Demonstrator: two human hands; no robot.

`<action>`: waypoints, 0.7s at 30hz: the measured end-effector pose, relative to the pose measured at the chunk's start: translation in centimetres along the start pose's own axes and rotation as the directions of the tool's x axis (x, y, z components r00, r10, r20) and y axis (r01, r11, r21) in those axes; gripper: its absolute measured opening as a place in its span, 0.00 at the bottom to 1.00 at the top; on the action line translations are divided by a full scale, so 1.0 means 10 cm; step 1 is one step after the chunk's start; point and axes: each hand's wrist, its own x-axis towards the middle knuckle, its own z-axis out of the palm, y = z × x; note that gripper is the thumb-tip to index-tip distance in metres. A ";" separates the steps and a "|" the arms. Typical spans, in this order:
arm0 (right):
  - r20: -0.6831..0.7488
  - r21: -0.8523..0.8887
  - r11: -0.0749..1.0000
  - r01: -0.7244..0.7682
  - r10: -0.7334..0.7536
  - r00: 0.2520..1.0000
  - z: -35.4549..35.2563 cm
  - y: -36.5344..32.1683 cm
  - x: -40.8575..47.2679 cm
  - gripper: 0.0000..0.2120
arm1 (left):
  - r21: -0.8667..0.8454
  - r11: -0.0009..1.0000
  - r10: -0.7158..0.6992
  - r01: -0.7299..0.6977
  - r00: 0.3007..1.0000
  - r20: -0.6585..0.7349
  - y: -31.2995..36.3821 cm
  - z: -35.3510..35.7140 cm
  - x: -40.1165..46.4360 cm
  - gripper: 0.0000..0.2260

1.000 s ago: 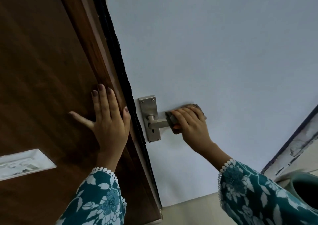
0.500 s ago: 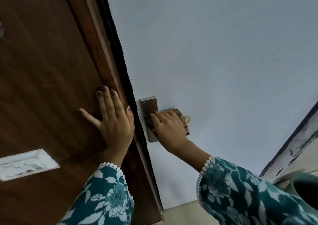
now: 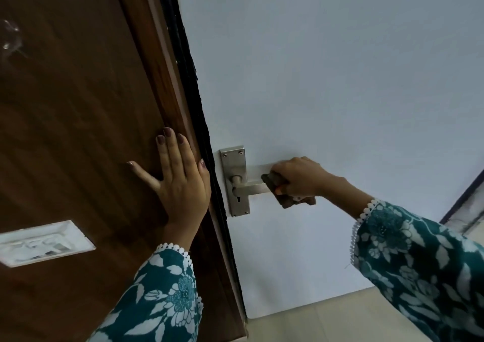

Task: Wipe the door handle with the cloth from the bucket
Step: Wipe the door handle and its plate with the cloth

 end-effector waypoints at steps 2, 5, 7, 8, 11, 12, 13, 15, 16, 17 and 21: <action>0.019 -0.019 1.000 -0.022 0.022 1.000 -0.06 -0.02 -0.02 0.12 | 0.011 1.000 -0.011 0.012 1.000 -0.016 0.01 0.01 0.00 0.28; -0.073 -0.041 0.999 0.001 -0.004 0.997 0.00 -0.28 0.03 0.11 | 0.013 1.000 -0.021 0.021 0.999 -0.027 0.03 0.03 0.01 0.26; -0.145 -0.091 0.995 0.033 -0.046 0.988 0.11 -0.55 0.12 0.08 | 0.019 1.000 -0.022 0.023 0.999 -0.025 0.03 0.04 0.01 0.26; -0.179 -0.106 0.994 0.029 -0.048 0.983 0.15 -0.65 0.15 0.07 | 0.014 1.000 -0.022 0.022 0.999 -0.024 0.03 0.05 0.01 0.26; -0.258 -0.107 0.994 0.003 -0.030 0.966 0.24 -0.70 0.18 0.11 | -0.004 1.000 -0.014 0.014 1.000 -0.013 0.00 0.03 0.00 0.25; -0.259 -0.103 0.995 0.008 -0.035 0.965 0.25 -0.65 0.18 0.11 | -0.010 1.000 -0.005 0.005 1.000 -0.004 -0.01 0.02 0.00 0.26; -0.253 -0.099 0.995 0.019 -0.043 0.966 0.26 -0.59 0.18 0.11 | -0.016 1.000 0.008 -0.008 1.000 0.006 -0.02 0.01 0.00 0.27; -0.226 -0.077 0.996 0.049 -0.065 0.972 0.25 -0.48 0.20 0.10 | -0.023 0.999 0.029 -0.029 0.999 0.024 -0.03 0.00 -0.01 0.28; -0.218 -0.067 0.996 0.060 -0.074 0.973 0.24 -0.43 0.20 0.10 | -0.027 0.999 0.032 -0.031 0.999 0.029 -0.03 -0.01 -0.01 0.28; -0.210 -0.059 0.996 0.068 -0.080 0.974 0.22 -0.36 0.19 0.10 | -0.031 0.999 0.031 -0.030 0.999 0.032 -0.03 -0.01 -0.02 0.28; -0.196 -0.020 0.998 0.064 -0.066 0.978 0.19 -0.08 0.06 0.11 | -0.030 0.999 0.029 -0.028 0.999 0.038 -0.03 -0.03 -0.01 0.27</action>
